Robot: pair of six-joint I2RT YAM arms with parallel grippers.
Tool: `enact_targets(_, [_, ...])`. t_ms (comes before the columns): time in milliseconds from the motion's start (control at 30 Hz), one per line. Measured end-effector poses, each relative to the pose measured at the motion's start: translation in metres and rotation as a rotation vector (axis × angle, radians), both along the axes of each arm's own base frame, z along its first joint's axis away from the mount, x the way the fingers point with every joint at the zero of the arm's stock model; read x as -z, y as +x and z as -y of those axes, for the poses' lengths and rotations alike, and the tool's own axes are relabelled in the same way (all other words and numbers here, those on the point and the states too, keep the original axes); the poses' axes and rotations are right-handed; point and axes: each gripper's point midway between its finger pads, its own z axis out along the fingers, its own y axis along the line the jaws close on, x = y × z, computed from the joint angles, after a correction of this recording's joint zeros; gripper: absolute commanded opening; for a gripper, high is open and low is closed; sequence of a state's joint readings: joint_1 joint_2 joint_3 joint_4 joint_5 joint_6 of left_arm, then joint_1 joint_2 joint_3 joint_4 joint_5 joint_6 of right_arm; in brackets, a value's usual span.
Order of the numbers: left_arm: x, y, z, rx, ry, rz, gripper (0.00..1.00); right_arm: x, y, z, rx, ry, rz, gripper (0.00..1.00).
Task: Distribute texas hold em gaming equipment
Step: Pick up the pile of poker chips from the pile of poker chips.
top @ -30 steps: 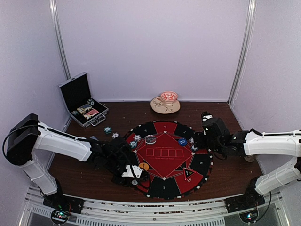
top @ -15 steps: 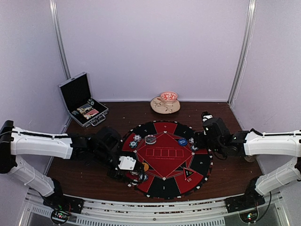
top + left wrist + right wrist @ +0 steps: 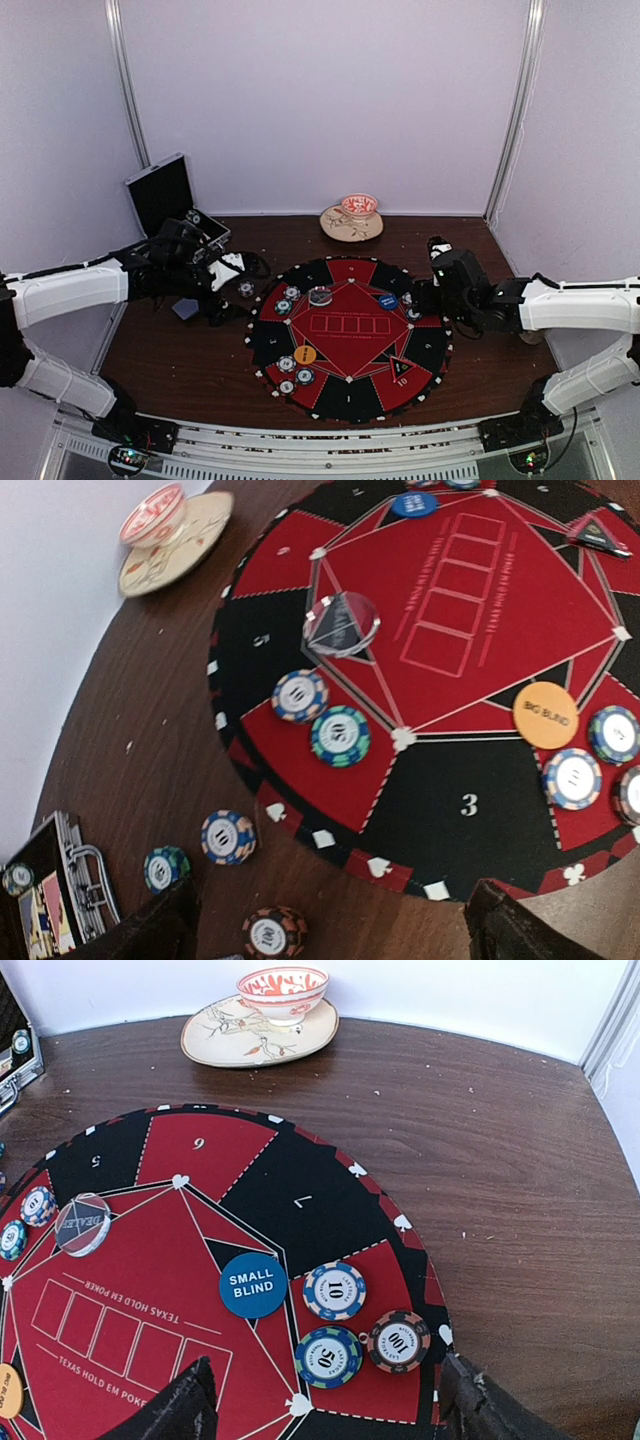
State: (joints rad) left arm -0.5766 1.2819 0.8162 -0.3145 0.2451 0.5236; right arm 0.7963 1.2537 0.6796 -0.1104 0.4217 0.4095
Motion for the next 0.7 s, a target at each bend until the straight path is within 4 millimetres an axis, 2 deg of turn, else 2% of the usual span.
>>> enact_targets(100, [0.005,0.024,-0.023,-0.113,-0.009,-0.035,0.98,0.004,0.000,-0.001,-0.003,-0.005,-0.009,0.77])
enact_targets(233, [0.024,0.051,-0.055,-0.243,-0.009,-0.113,0.98,0.005,0.000,-0.002,-0.005,-0.007,-0.013,0.77])
enact_targets(367, [0.046,0.067,-0.080,-0.340,-0.001,-0.184,0.98,0.005,0.000,-0.002,-0.006,-0.006,-0.013,0.77])
enact_targets(600, [0.076,0.072,-0.086,-0.374,0.021,-0.252,0.97,0.006,0.000,-0.003,-0.012,-0.007,-0.015,0.77])
enact_targets(700, [0.081,0.071,-0.086,-0.374,0.027,-0.266,0.95,0.006,0.000,-0.003,-0.012,-0.006,-0.015,0.77])
